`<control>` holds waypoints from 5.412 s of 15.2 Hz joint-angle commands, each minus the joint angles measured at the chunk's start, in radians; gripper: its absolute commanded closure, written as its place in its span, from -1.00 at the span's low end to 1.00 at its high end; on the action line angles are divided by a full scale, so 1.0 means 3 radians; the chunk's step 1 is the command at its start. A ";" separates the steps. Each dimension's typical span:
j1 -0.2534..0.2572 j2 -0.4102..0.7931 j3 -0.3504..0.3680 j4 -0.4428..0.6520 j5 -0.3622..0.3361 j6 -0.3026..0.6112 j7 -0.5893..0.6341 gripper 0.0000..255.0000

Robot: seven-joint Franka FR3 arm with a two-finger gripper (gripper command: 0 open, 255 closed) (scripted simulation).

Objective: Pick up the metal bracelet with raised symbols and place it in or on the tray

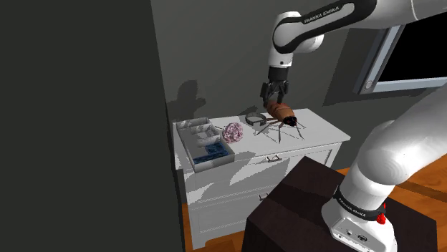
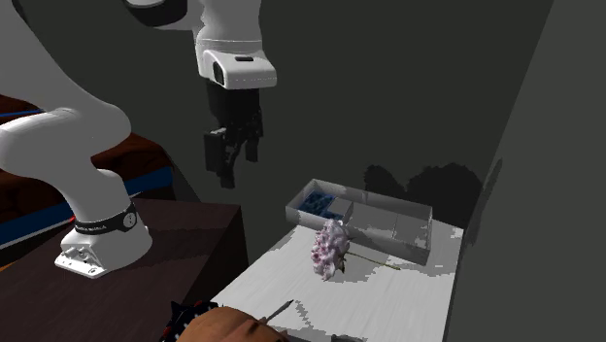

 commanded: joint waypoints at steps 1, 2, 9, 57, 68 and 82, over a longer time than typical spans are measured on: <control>-0.0010 0.0231 -0.0040 0.0062 0.0004 0.0199 -0.0039 -1.00; -0.0015 0.0347 -0.0059 0.0097 0.0010 0.0291 -0.0060 -1.00; -0.0057 0.1192 -0.0177 0.0471 0.0121 0.0833 -0.0228 -1.00; -0.0321 0.2928 -0.0200 0.1857 0.0509 0.1308 -0.0527 1.00; -0.0289 0.2650 -0.0249 0.1967 0.0417 0.0926 -0.0460 1.00; 0.0242 0.2399 -0.0065 0.1790 0.0271 0.0896 0.0315 1.00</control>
